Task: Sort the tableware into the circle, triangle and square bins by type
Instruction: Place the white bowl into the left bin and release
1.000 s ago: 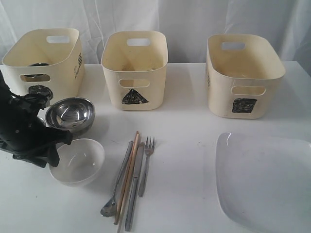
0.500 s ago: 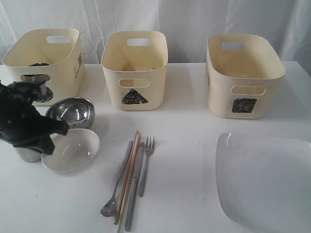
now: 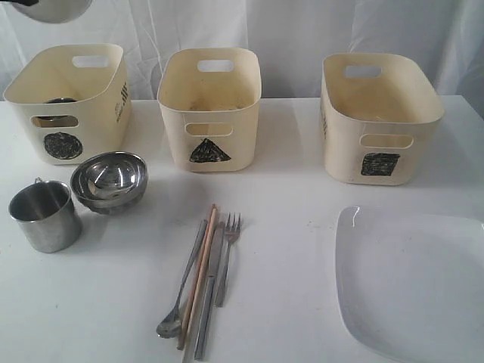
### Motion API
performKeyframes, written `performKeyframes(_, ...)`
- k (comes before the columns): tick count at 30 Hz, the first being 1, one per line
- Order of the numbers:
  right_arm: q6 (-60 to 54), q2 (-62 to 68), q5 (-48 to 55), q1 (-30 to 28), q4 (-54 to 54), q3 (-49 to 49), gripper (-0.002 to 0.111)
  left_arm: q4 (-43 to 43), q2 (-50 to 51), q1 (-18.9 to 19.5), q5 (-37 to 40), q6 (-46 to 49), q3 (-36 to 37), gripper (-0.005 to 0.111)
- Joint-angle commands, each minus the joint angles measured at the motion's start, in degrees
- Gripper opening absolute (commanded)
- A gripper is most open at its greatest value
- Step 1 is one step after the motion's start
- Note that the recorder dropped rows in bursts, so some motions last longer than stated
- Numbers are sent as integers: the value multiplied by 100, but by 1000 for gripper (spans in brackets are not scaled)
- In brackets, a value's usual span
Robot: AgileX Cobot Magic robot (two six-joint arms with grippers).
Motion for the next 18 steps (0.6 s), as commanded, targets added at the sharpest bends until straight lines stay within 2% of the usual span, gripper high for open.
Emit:
performKeyframes(1,30,-30,-74,-5,-44,12,0,-945,1261,373,-1506,1145,-141,0)
performKeyframes(4,30,-30,-74,-5,-44,12,0,-1787,2179,545,-1608,1529,-592,0)
performKeyframes(7,30,-30,-74,-5,-44,12,0,-1780,2868,599,-1081,1450,-1050,0)
performKeyframes(9,30,-30,-74,-5,-44,12,0,-1780,3201,599,-793,1123,-1280,5)
performKeyframes(11,30,-30,-74,-5,-44,12,0,-1767,3500,599,-671,480,-1475,17)
performKeyframes(14,30,-30,-74,-5,-44,12,0,-1522,3601,599,-555,-287,-1564,41)
performKeyframes(16,30,-30,-74,-5,-44,12,0,-1522,3601,599,-546,-860,-1564,48)
performKeyframes(18,30,-30,-74,-5,-44,12,0,-1522,3458,599,-419,-1071,-1564,47)
